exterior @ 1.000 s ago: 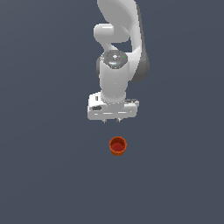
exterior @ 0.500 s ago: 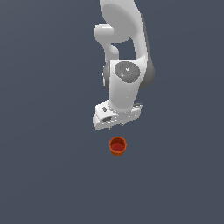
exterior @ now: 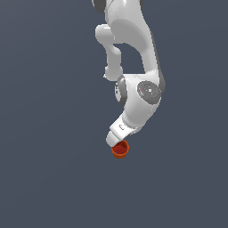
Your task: Pick up the object and move it to a goal position.
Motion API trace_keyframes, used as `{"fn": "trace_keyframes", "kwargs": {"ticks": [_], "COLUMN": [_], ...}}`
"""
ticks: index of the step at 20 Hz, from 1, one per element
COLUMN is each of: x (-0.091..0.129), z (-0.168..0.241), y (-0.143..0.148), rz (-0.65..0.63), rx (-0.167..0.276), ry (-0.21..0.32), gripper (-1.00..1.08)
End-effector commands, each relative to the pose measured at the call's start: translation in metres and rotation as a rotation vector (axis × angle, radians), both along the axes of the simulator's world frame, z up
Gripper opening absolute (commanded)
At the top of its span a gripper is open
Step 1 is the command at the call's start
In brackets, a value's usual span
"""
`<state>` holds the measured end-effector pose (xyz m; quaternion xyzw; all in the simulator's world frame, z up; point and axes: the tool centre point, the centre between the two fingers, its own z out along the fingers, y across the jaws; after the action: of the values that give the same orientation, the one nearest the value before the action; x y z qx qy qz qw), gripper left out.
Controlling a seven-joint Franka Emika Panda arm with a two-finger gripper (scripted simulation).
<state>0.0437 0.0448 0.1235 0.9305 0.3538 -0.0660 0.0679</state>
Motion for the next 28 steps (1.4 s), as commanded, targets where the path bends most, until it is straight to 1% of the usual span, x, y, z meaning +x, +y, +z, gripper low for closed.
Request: {"fn": "trace_keyframes", "kwargs": {"ticks": [1,6,11,18,25,28], "x": [0.003,0.008,0.01,0.01,0.008,0.007], "z": [-0.007,-0.018,-0.024,-0.027,-0.051,-0.055], "y": [0.005,0.013,0.017,0.017,0.012,0.011], "rz": [0.081,0.194,0.257,0.267,0.272,0.273], "rx": [-0.016,-0.037,-0.049,-0.05,-0.051,-0.051], "ry": [0.023,0.057,0.077,0.081,0.082,0.082], "gripper": [0.28,0.28,0.28,0.28,0.28,0.28]}}
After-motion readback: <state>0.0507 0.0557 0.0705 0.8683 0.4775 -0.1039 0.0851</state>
